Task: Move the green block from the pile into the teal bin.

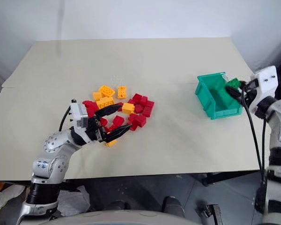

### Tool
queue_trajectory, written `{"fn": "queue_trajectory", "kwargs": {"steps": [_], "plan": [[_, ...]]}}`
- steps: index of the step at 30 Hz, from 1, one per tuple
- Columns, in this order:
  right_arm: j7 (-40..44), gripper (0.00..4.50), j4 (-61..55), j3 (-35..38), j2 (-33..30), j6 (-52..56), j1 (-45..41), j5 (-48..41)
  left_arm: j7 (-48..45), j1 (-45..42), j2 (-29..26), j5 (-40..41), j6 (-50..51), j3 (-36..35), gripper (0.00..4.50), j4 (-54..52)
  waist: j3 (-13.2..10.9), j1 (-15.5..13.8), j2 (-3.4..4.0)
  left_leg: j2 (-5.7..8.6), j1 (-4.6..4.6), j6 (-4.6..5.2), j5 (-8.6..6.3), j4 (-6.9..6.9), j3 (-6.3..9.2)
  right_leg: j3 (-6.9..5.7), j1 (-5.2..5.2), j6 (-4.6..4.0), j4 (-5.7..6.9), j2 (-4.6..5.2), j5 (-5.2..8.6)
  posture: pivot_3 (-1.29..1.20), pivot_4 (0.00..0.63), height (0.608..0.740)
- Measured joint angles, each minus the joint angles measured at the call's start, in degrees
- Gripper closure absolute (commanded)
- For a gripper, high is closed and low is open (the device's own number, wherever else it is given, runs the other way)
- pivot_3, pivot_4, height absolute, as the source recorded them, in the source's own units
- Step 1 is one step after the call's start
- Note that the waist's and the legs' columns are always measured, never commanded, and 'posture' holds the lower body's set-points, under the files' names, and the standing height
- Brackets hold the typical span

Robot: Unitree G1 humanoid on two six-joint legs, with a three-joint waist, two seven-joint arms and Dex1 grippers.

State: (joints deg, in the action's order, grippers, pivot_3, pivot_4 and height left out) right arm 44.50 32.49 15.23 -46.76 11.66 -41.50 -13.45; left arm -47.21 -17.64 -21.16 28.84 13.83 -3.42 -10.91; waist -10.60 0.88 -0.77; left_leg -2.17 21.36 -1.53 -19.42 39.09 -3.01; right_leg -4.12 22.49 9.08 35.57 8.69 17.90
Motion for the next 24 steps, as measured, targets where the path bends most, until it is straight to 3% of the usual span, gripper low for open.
{"fn": "queue_trajectory", "kwargs": {"steps": [2,11,18,24], "plan": [[-0.77,3.00,4.59,-1.43,0.21,-1.23,-2.80,1.53,0.15,0.06,-0.20,-0.04,-0.05,-0.03,0.00,0.17,0.00,-0.01,0.00,-0.01,0.01,0.00,0.00,-0.01,0.00,0.00,0.00,0.00,-0.02,0.00,0.00,0.00,0.150,0.740],[0.08,0.06,15.15,-3.50,1.97,-6.59,-6.34,3.21,-1.03,0.76,-4.05,-0.04,-0.19,-0.61,0.00,0.16,-0.01,-0.30,0.01,-0.01,0.07,0.02,-0.01,0.00,-0.01,-0.01,0.01,0.01,-0.09,0.00,0.00,0.00,0.150,0.740],[7.06,0.01,11.34,-0.80,1.86,-13.12,-2.04,-0.66,-3.11,1.06,-6.99,-0.22,-2.82,-2.51,0.00,1.61,-0.01,-0.69,0.01,-0.01,0.07,0.02,-0.01,0.00,-0.01,-0.01,0.00,0.00,-0.12,0.00,0.00,0.00,0.150,0.740],[19.34,0.01,-15.74,3.59,1.84,-6.63,14.79,-14.90,-6.32,6.91,-13.93,-1.81,-4.49,-5.65,0.00,3.24,-0.01,-0.77,0.01,-0.15,0.03,-0.05,-0.08,-0.06,0.02,-0.11,0.01,0.01,-0.07,-0.08,0.00,0.00,0.150,0.740]]}}
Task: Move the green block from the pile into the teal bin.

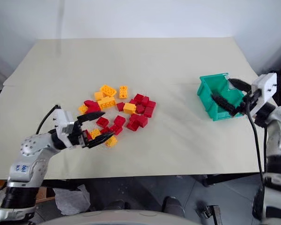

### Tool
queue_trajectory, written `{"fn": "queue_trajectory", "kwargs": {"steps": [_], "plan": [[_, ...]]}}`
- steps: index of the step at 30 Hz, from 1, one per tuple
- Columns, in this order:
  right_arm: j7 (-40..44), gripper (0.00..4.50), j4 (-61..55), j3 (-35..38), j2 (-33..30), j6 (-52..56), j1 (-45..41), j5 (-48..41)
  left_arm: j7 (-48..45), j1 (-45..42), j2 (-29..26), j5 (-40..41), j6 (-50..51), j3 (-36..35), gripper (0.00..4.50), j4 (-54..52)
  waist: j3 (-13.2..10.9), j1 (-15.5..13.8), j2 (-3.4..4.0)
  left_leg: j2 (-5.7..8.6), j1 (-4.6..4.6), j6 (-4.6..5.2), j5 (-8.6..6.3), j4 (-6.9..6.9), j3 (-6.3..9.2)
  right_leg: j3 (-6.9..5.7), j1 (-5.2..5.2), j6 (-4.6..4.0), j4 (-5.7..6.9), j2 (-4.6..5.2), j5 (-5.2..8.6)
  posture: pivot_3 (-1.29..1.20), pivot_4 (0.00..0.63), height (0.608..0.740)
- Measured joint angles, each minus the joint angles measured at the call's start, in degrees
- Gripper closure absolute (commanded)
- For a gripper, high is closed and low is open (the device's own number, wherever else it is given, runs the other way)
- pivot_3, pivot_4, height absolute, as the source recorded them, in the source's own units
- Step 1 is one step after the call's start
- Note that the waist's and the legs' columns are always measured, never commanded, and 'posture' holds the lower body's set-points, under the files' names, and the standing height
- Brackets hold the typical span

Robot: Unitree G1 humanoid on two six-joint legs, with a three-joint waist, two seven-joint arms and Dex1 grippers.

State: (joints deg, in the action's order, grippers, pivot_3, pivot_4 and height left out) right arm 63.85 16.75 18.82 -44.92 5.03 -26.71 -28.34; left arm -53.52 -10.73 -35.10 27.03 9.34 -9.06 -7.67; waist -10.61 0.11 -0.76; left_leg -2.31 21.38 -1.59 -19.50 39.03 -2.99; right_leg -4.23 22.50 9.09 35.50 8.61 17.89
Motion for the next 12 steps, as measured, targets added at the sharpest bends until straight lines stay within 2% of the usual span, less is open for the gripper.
{"fn": "queue_trajectory", "kwargs": {"steps": [3,5,8,12], "plan": [[2.14,0.01,-11.44,-0.40,0.45,2.80,11.28,-2.73,-0.16,2.53,-0.74,-0.32,-1.90,-3.15,0.00,1.98,0.00,-0.16,0.00,0.00,0.00,0.02,-0.01,0.04,-0.03,0.00,-0.03,0.00,-0.05,0.01,0.00,0.00,0.150,0.740],[2.10,0.01,-15.76,-0.40,0.84,3.63,14.91,-3.56,-0.45,3.10,-1.27,-0.83,-3.56,-3.82,0.00,3.02,0.00,-0.28,0.00,0.01,0.00,0.03,-0.02,0.10,-0.05,0.01,-0.06,-0.05,-0.08,0.01,-0.03,0.00,0.150,0.740],[1.99,0.01,-26.86,-0.41,4.50,0.89,26.35,-4.34,-0.18,3.41,-2.10,-2.80,-6.92,-4.84,0.00,5.96,0.03,-0.89,-0.05,-0.09,-0.11,-0.05,-0.06,0.04,-0.01,-0.02,-0.09,-0.06,-0.01,-0.08,-0.03,0.00,0.150,0.740],[1.92,0.01,-28.20,-1.08,7.25,-2.98,33.31,-2.42,0.21,3.44,-2.09,-3.21,-8.76,-5.65,0.00,6.79,0.02,-1.15,-0.04,-0.08,-0.12,0.04,-0.11,0.08,-0.21,0.04,-0.09,-0.11,-0.12,-0.05,-0.06,0.00,0.150,0.740]]}}
